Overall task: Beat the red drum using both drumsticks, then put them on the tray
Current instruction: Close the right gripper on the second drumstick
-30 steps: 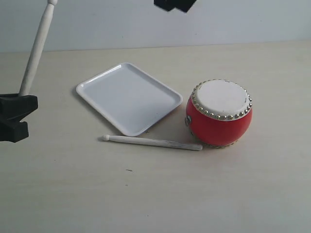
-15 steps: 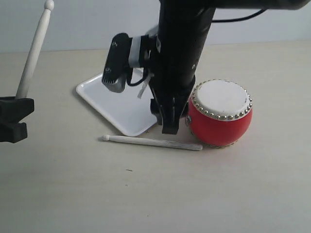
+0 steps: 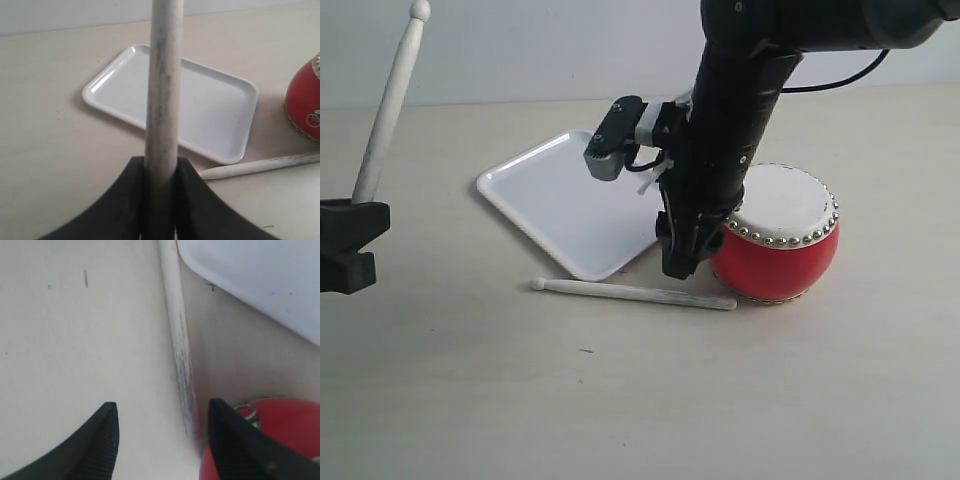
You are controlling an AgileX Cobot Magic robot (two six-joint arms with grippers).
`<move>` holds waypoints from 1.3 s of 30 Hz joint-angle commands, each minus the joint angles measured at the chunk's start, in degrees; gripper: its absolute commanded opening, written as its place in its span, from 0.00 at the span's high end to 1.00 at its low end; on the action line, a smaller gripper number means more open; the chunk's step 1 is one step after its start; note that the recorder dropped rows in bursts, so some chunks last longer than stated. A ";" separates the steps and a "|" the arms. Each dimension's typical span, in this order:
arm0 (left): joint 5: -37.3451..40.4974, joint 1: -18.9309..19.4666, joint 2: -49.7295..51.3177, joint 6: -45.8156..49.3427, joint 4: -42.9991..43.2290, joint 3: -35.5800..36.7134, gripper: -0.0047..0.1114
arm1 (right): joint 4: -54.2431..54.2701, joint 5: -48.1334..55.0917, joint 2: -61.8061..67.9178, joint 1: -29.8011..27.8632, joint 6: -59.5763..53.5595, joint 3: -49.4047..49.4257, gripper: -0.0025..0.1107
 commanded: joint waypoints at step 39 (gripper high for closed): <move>-0.25 -0.22 -0.02 -0.32 -0.55 -0.17 0.96 | -6.15 -7.72 13.61 0.12 2.51 0.64 0.53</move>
